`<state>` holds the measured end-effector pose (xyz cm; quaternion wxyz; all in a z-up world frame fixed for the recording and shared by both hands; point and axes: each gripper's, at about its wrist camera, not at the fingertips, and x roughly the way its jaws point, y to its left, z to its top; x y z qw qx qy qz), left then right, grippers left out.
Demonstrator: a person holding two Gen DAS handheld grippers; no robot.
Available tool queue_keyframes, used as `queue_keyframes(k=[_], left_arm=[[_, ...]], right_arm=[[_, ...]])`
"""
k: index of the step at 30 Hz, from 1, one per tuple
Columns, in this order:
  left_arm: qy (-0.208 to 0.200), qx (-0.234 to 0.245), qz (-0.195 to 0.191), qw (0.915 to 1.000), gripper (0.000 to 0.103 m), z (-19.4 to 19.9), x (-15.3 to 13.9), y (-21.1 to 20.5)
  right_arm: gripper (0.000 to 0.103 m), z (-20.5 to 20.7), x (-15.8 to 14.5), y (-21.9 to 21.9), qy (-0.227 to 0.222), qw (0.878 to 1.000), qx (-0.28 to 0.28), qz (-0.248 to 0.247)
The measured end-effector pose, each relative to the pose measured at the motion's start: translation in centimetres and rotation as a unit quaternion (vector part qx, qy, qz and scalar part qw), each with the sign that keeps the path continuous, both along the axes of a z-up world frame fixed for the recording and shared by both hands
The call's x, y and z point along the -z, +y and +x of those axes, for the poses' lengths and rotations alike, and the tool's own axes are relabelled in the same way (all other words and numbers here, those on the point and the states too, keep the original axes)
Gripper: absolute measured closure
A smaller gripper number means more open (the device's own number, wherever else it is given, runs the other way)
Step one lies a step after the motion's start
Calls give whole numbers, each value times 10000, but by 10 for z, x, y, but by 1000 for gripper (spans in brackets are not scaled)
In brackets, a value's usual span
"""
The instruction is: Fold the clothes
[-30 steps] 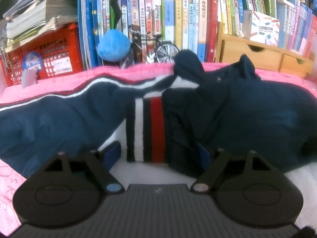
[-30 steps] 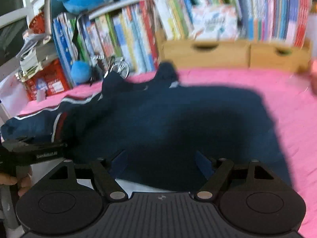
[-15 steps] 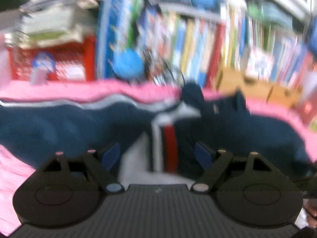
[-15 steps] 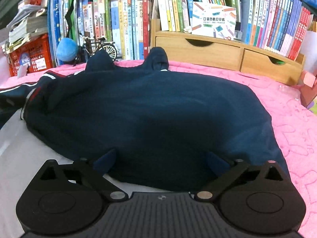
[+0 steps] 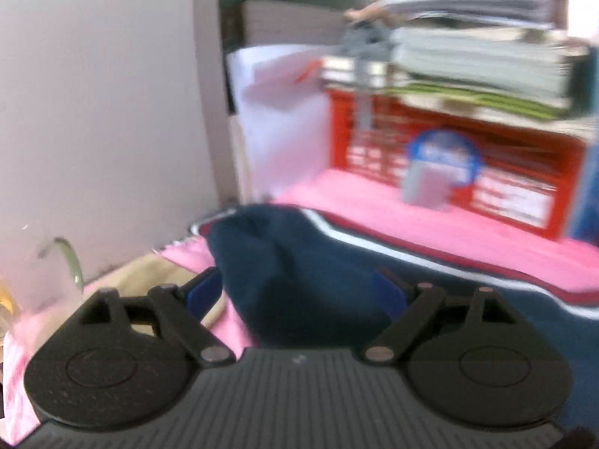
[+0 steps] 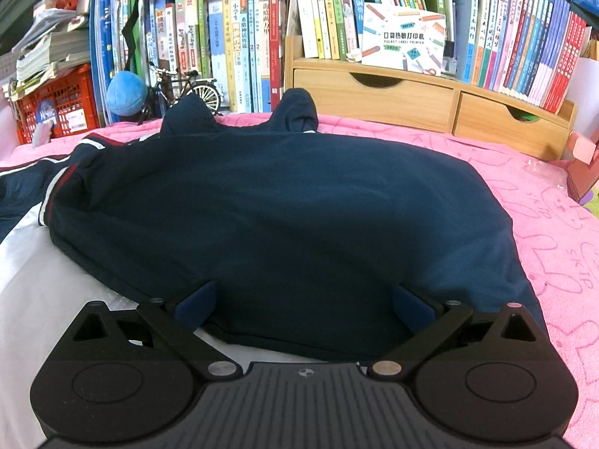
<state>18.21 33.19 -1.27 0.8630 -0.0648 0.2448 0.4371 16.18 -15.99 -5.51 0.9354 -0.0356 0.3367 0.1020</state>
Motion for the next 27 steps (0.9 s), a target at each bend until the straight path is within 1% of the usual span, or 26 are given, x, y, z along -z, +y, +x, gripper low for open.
queue_keyframes(k=[2,3,5,6,7,10,11,12,13,16,18,19,20,21,22,23,24,25,27], left_arm=[[95,-185,-12,9998,16,13,5,18],[141,-242,-41,9996,18,20,8,26],[127,-263,-199,9994,24,27,14,38],[117,-293,-309,9990,34,31,16,43],[114,-346,-435,9984,39,35,19,49],[79,-516,-690,9962,41,34,28,61],[59,-553,-731,9958,46,34,28,63],[9,-577,-692,9959,75,33,27,62],[-55,-588,-651,9961,100,32,25,60],[-550,-357,-473,9967,102,18,10,39],[-857,138,-240,9959,102,10,-6,12],[-1030,476,-145,9934,102,5,-19,-8],[-1200,817,-51,9894,102,0,-32,-28],[-1359,1194,52,9835,102,-4,-44,-48],[-1545,1676,279,9733,103,-11,-58,-78],[-1709,2152,515,9601,103,-18,-71,-109],[-1756,2623,813,9454,103,-23,-80,-143],[-1796,3080,1087,9279,102,-29,-88,-177],[-1817,3889,1293,8939,102,-39,-89,-242]], right_arm=[[1,0,0,0,2,10000,0,1],[1,0,0,0,2,10000,4,1],[0,0,0,0,8,10000,12,9],[0,0,0,0,10,10000,12,10],[0,0,0,0,10,10000,13,9],[0,0,-1,0,12,10000,13,10],[0,0,-1,0,13,10000,13,12],[0,0,-1,0,14,10000,13,14],[0,0,-1,0,15,10000,14,16],[0,0,-1,0,22,10000,13,30],[0,0,-1,0,23,10000,13,32],[0,0,-1,0,23,10000,13,32],[0,0,-1,0,23,10000,14,33],[0,0,-1,0,24,10000,14,33],[0,0,-1,0,24,10000,14,34],[0,0,-1,0,24,10000,15,34],[0,0,-1,0,24,10000,15,35],[0,0,-2,0,23,10000,15,38],[0,0,-2,0,22,10000,14,49]])
